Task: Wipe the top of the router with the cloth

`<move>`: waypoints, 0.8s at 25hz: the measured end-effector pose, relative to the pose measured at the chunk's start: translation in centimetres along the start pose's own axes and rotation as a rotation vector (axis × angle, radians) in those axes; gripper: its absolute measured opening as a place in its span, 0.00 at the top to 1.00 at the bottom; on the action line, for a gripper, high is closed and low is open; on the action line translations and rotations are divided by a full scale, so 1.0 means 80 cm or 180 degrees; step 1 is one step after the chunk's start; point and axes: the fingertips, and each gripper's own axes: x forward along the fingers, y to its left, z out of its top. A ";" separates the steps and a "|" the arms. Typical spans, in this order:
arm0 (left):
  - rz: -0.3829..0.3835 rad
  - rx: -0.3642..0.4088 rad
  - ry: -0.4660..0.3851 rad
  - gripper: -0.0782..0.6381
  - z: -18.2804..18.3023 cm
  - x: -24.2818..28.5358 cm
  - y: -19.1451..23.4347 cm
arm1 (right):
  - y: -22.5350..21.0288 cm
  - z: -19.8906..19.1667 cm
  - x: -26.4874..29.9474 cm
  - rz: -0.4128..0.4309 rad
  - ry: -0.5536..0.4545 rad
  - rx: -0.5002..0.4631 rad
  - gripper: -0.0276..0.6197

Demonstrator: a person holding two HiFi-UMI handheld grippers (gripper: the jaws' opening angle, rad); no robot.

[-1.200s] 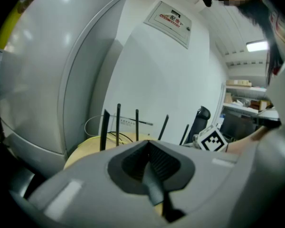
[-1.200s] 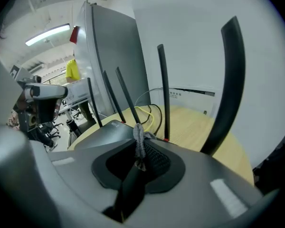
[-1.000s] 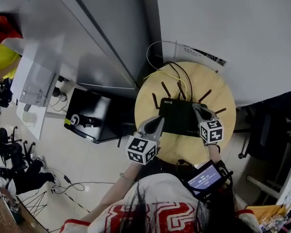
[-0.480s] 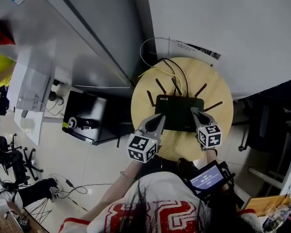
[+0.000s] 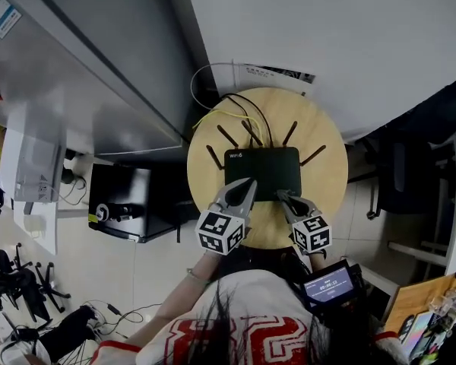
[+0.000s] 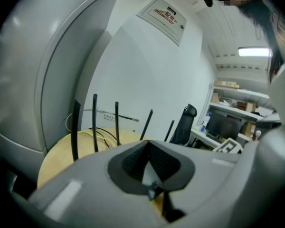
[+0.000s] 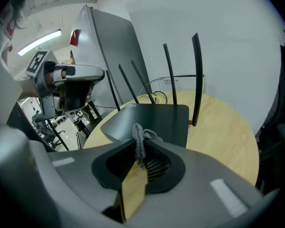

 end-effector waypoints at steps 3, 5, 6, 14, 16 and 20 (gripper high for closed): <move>-0.0083 0.0019 0.0010 0.89 -0.001 0.006 -0.010 | 0.007 -0.011 -0.006 0.0005 0.0030 0.0024 0.89; -0.0103 0.0027 0.0016 0.89 -0.002 0.007 -0.012 | 0.006 -0.011 -0.007 -0.0007 0.0032 0.0018 0.89; -0.0102 0.0029 0.0016 0.89 -0.002 0.007 -0.012 | 0.002 -0.007 -0.006 -0.0024 0.0018 0.0012 0.89; 0.0135 0.0014 -0.0026 0.89 0.005 -0.009 0.018 | -0.057 0.060 0.021 -0.0260 -0.0179 -0.0136 0.89; 0.0226 0.0002 -0.0047 0.89 0.007 -0.015 0.028 | -0.071 0.072 0.030 -0.0349 -0.0178 -0.0231 0.89; 0.0405 -0.0033 -0.0079 0.89 0.012 -0.027 0.050 | -0.096 0.083 0.042 -0.0532 -0.0132 -0.0307 0.89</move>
